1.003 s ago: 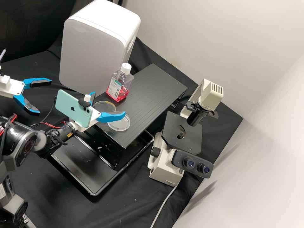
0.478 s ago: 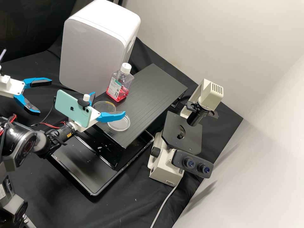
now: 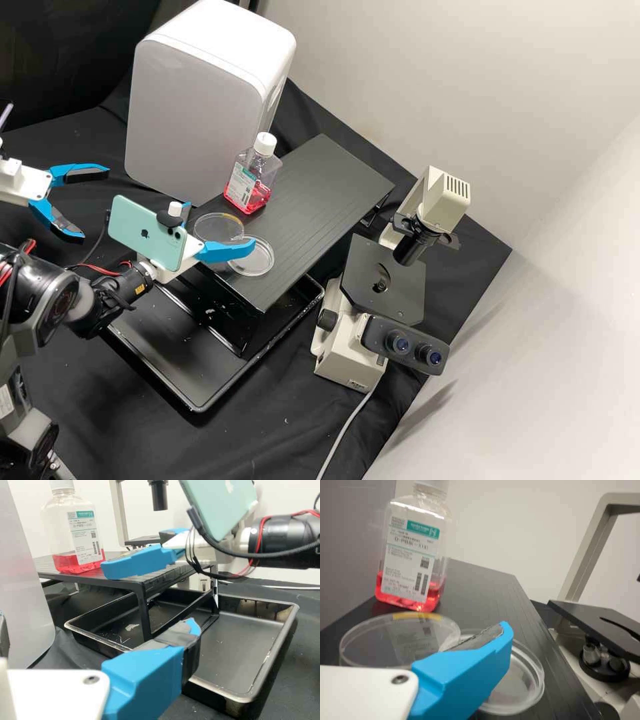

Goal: Place the lid on the petri dish

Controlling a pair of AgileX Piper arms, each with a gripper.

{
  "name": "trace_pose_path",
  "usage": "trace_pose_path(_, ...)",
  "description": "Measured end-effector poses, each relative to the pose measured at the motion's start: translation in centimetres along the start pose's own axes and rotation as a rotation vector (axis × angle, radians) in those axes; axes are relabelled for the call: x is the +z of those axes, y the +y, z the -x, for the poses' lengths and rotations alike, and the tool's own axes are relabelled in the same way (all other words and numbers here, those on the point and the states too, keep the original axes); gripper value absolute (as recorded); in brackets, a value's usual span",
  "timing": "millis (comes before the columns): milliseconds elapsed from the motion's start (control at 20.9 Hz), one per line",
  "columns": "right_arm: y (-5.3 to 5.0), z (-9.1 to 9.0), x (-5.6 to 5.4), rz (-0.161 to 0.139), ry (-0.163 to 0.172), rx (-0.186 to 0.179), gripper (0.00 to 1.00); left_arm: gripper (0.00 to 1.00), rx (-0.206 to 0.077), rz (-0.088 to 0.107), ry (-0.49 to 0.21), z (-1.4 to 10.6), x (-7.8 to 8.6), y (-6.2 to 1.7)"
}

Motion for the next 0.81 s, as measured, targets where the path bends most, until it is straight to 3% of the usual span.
trace_pose_path(812,0.69,0.69,0.57,-0.018,-0.041,0.03,1.0,1.0,-0.008,0.005,0.001,-0.15,-0.12,-0.19)
